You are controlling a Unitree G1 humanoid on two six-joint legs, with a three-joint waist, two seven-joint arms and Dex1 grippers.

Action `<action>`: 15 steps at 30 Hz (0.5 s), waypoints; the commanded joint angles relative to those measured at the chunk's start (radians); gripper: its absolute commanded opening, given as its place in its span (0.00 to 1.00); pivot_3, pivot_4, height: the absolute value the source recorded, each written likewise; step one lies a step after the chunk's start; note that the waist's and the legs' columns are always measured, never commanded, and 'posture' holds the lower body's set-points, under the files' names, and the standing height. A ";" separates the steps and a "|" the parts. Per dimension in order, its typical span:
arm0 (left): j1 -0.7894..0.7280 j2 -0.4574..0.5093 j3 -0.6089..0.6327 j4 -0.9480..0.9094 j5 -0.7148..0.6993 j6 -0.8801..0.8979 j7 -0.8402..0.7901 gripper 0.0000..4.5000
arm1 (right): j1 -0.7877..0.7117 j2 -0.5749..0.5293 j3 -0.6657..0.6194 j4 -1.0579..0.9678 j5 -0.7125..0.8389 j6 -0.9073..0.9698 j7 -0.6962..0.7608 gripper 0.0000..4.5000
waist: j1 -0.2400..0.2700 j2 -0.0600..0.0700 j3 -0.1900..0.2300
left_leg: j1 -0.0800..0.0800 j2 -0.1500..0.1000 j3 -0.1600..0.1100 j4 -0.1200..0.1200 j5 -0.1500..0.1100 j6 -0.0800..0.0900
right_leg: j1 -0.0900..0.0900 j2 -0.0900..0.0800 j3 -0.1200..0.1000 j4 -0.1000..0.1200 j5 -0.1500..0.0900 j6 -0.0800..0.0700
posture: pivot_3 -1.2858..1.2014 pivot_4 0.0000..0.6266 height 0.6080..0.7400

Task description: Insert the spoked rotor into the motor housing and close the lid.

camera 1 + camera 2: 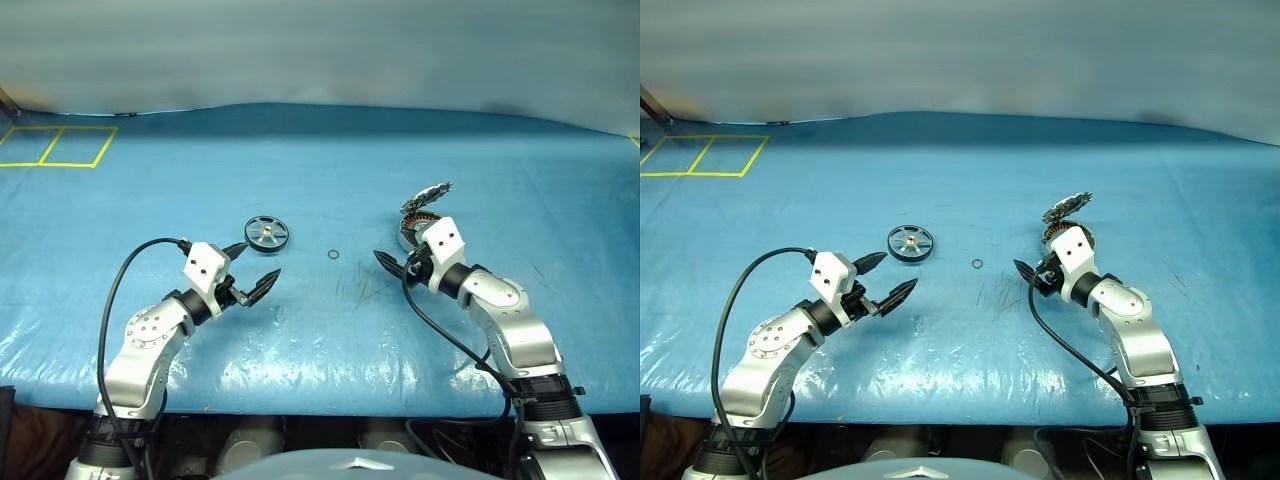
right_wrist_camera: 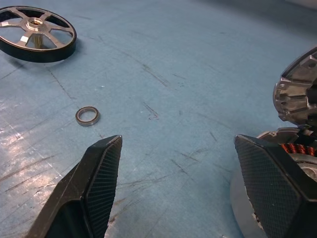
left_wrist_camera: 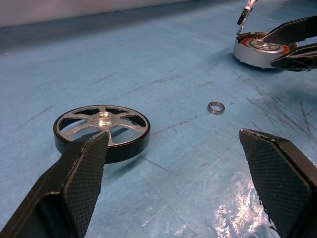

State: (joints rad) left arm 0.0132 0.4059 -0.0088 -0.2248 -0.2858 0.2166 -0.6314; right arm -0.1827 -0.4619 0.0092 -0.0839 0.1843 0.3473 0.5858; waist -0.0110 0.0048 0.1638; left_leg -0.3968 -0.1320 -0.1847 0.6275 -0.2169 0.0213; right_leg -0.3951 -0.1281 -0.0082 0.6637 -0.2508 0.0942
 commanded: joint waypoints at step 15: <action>-0.010 0.007 0.006 -0.030 0.004 -0.004 0.005 0.99 | -0.017 -0.012 -0.019 -0.018 -0.010 -0.023 0.006 0.84 | 0.000 0.000 0.000 | 0.000 0.000 0.000 0.000 0.000 0.000 | 0.000 0.000 0.000 0.000 0.000 0.000 | 0.52 0.24 1.00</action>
State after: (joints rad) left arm 0.0130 0.4058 -0.0089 -0.2248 -0.2843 0.2165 -0.6314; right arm -0.1861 -0.4667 0.0093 -0.0828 0.1685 0.3466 0.5890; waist -0.0110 0.0048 0.1638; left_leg -0.3968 -0.1319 -0.1842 0.6277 -0.2169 0.0213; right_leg -0.3952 -0.1281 -0.0077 0.6636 -0.2507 0.0943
